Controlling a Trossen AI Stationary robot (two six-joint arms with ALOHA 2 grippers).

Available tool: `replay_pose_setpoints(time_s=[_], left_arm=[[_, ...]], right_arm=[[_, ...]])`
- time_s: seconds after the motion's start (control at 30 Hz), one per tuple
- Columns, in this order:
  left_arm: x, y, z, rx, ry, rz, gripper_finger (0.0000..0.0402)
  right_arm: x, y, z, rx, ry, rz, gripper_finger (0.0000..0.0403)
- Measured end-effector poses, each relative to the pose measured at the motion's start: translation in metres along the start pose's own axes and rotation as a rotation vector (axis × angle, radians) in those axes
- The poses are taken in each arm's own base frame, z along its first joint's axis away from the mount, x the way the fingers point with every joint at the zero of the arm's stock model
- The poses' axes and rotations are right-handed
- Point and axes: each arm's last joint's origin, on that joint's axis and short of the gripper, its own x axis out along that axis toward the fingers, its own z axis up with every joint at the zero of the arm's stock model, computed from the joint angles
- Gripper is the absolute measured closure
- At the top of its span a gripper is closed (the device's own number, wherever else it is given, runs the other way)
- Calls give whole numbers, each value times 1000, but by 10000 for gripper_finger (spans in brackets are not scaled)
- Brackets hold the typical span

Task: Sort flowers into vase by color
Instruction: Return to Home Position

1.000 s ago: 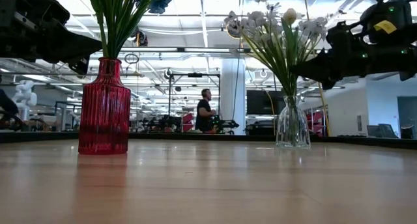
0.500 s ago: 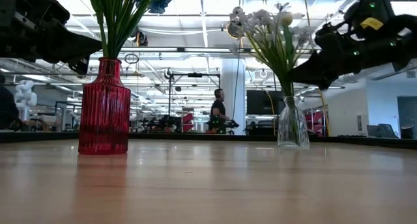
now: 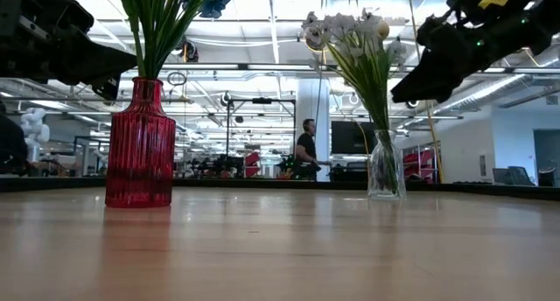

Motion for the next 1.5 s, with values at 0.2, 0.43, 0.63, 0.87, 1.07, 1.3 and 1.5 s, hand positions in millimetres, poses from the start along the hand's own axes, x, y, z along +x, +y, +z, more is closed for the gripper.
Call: replay_pose_setpoints(time_s=[0.2,0.43,0.63,0.87,1.07,1.3,1.5], left_arm=[[0,0,0,0,0,0,393],[0,0,0,0,0,0,393],[0,0,0,0,0,0,393],[0,0,0,0,0,0,393],[0,0,0,0,0,0,393],[0,0,0,0,0,0,393],[0,0,0,0,0,0,393]], right_arm=[[-20,-1,2,45,31,-14,214],[-28,-1,4,168,-1,-1,220],[-27,6,-8,134,81,79,246],[-21,19,-29,47,73,211,388],[-17,21,-48,40,-15,269,400],[-22,20,-63,96,-238,397,402],[-25,19,-75,247,-266,439,402]])
